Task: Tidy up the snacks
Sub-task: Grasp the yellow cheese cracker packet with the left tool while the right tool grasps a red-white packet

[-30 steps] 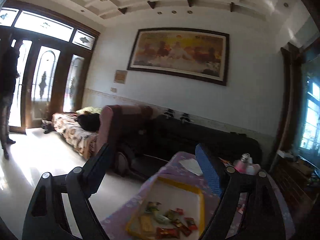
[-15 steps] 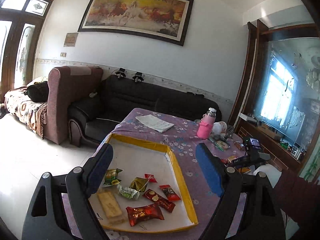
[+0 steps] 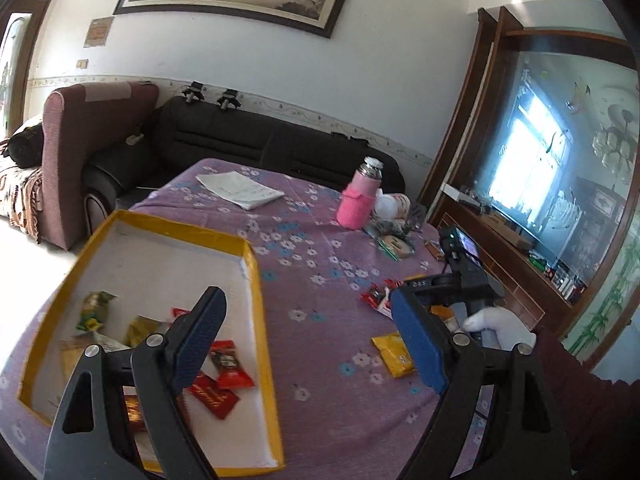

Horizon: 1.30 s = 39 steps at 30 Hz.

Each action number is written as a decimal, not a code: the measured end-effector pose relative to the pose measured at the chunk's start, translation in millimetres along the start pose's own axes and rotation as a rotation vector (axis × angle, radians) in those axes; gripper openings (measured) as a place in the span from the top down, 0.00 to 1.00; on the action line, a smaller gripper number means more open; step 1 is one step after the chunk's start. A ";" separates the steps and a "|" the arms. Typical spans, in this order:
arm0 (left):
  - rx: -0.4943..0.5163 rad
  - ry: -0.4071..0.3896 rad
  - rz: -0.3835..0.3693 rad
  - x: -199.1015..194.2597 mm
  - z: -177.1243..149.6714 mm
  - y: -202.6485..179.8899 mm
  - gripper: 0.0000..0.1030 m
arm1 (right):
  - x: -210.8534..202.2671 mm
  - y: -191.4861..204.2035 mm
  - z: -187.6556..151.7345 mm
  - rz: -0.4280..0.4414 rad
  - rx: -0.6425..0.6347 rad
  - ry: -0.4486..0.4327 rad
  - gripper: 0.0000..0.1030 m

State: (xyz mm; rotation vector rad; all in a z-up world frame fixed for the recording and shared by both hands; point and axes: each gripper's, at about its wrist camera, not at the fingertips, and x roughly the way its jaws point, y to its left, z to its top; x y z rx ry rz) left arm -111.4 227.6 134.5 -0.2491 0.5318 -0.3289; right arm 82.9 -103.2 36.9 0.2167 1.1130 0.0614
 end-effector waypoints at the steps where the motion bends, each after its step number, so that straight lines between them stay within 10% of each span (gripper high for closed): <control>1: 0.000 0.028 -0.017 12.2 -2.7 -10.0 0.18 | 5.8 -3.7 0.6 0.002 0.000 -0.002 0.53; 10: 0.080 0.263 -0.017 103.7 -35.1 -80.1 0.18 | 26.4 -1.5 3.8 -0.059 -0.131 -0.077 0.74; 19: 0.153 0.440 0.001 174.1 -61.4 -124.9 0.18 | -45.5 -44.4 -34.5 0.146 -0.055 -0.214 0.78; 26: 0.278 0.491 0.066 213.1 -82.2 -157.7 0.21 | -45.4 -71.7 -40.5 0.272 0.022 -0.229 0.78; 29: 0.299 0.471 0.099 216.0 -85.3 -160.8 0.51 | -47.6 -70.0 -41.1 0.299 0.011 -0.232 0.78; 39: 0.105 0.361 0.047 152.0 -50.3 -117.6 0.57 | -58.6 -56.2 -51.9 0.378 -0.047 -0.297 0.79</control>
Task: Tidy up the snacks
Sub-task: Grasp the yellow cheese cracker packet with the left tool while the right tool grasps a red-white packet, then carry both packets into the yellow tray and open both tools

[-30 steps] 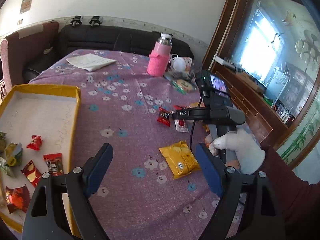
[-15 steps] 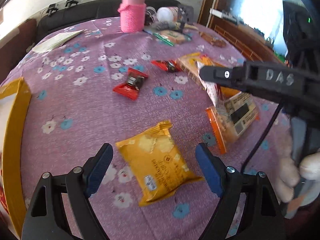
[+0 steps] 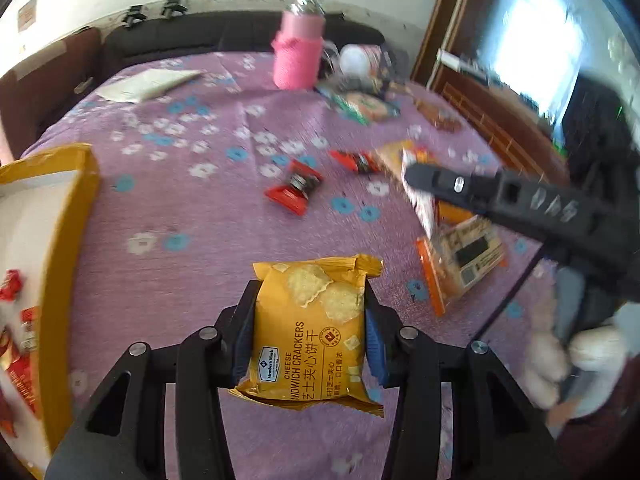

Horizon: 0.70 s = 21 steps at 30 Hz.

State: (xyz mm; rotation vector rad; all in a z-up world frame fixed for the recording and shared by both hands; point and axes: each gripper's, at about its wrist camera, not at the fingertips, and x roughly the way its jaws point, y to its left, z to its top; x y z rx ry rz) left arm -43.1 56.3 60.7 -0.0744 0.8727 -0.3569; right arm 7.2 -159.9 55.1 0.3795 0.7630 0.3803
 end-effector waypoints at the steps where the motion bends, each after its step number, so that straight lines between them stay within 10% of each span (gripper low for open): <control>1: -0.019 -0.025 0.000 -14.3 1.4 9.2 0.57 | -0.8 4.0 -0.6 0.011 -0.013 -0.005 0.79; 11: -0.326 -0.244 0.122 -154.6 7.6 183.5 0.57 | -7.3 115.2 -1.2 0.159 -0.119 0.033 0.79; 21: -0.523 -0.141 0.109 -103.8 18.7 300.3 0.57 | 107.0 240.9 -12.7 0.183 -0.199 0.250 0.79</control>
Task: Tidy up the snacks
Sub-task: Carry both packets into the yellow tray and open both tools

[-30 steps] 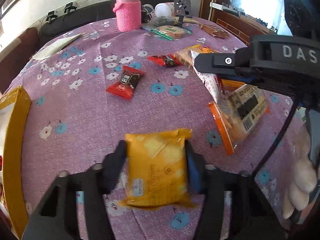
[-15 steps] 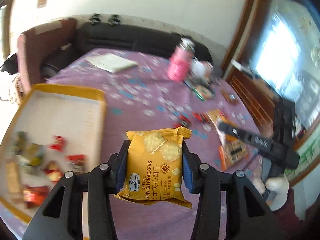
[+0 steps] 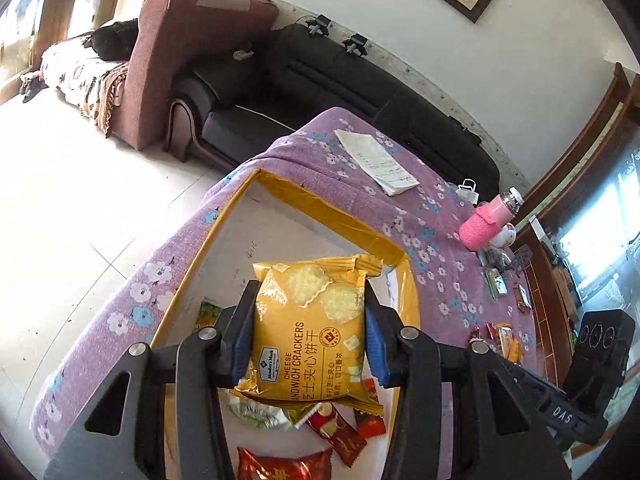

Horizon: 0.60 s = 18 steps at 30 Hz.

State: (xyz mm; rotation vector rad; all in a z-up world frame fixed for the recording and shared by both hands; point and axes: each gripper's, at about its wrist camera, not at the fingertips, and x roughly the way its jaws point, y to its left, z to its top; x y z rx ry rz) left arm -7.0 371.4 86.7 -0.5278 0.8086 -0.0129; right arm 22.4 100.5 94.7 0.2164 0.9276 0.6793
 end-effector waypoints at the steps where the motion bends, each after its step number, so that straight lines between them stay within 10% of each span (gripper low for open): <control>1: -0.003 0.014 0.000 9.3 3.9 2.1 0.57 | 15.3 3.4 1.5 -0.006 -0.001 0.022 0.79; 9: -0.025 0.098 -0.001 59.5 15.6 17.0 0.55 | 107.0 3.7 10.6 -0.062 0.020 0.156 0.79; 18: -0.012 0.079 0.014 55.2 17.7 14.9 0.51 | 106.4 -1.6 13.7 -0.015 0.072 0.138 0.72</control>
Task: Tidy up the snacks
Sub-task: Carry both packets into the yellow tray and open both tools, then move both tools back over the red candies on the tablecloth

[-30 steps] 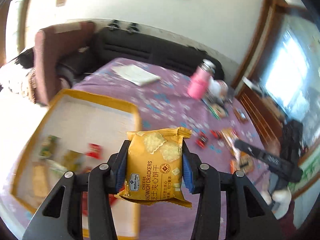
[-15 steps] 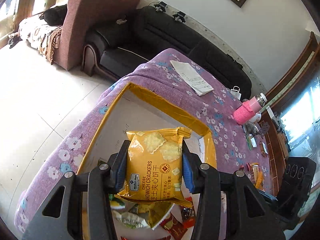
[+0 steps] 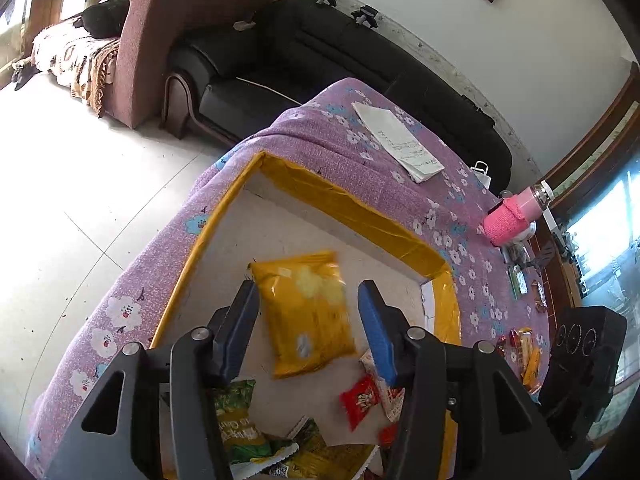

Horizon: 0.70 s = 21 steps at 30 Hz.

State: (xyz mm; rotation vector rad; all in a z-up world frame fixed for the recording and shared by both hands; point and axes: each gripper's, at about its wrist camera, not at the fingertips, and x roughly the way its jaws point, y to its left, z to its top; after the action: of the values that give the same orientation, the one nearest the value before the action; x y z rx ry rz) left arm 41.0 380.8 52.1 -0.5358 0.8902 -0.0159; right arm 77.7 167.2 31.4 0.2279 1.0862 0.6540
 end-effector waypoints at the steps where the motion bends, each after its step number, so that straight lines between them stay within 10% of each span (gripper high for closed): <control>1: -0.005 -0.009 0.001 -5.8 0.0 -0.7 0.51 | -7.9 -1.8 0.2 0.011 0.006 -0.014 0.72; 7: 0.006 -0.113 -0.098 -73.2 -18.9 -30.1 0.41 | -94.8 -42.4 -4.7 -0.010 0.031 -0.138 0.68; 9: 0.020 -0.148 -0.175 -96.7 -32.7 -51.0 0.26 | -129.0 -73.4 -5.5 -0.070 0.059 -0.192 0.61; 14: 0.084 -0.152 -0.313 -111.8 -65.5 -100.4 0.26 | -202.6 -170.1 -8.8 -0.287 0.181 -0.287 0.59; 21: 0.118 -0.071 -0.330 -81.6 -104.9 -135.8 0.26 | -190.1 -234.5 -5.8 -0.385 0.248 -0.222 0.59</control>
State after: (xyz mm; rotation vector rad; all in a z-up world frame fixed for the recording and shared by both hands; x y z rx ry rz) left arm -61.2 235.7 120.1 -0.5647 0.7192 -0.3455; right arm 104.5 -132.4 58.2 0.2878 0.9600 0.1437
